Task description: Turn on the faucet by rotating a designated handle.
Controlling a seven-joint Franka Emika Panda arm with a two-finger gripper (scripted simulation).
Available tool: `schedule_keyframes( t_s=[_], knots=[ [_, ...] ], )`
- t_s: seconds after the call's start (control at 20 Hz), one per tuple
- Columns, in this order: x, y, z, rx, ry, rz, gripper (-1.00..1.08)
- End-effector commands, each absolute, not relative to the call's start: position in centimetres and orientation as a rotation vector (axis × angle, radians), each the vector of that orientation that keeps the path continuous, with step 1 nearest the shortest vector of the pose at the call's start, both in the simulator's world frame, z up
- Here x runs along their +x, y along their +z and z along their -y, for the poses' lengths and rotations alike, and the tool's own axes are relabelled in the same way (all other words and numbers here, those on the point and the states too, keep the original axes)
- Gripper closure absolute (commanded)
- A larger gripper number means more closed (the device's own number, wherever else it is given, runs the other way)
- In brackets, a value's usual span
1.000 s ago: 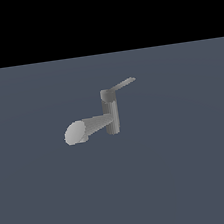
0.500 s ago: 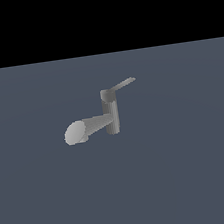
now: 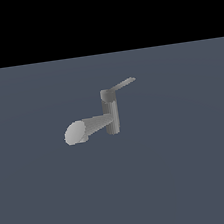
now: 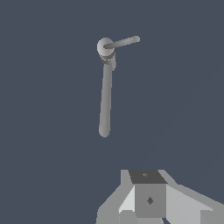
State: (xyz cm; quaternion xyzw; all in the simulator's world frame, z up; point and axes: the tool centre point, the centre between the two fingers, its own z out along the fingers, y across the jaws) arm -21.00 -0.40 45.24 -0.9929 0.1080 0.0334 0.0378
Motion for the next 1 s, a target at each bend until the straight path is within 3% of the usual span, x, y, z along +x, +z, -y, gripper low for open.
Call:
schedule_keyframes(
  t_s=[0.0, 0.95],
  knots=[
    [-19.5, 44.5, 0.4, -3.016, 0.112, -0.423, 1.08],
    [-7.6, 35.6, 1.8, -2.699, 0.199, -1.266, 1.08]
  ],
)
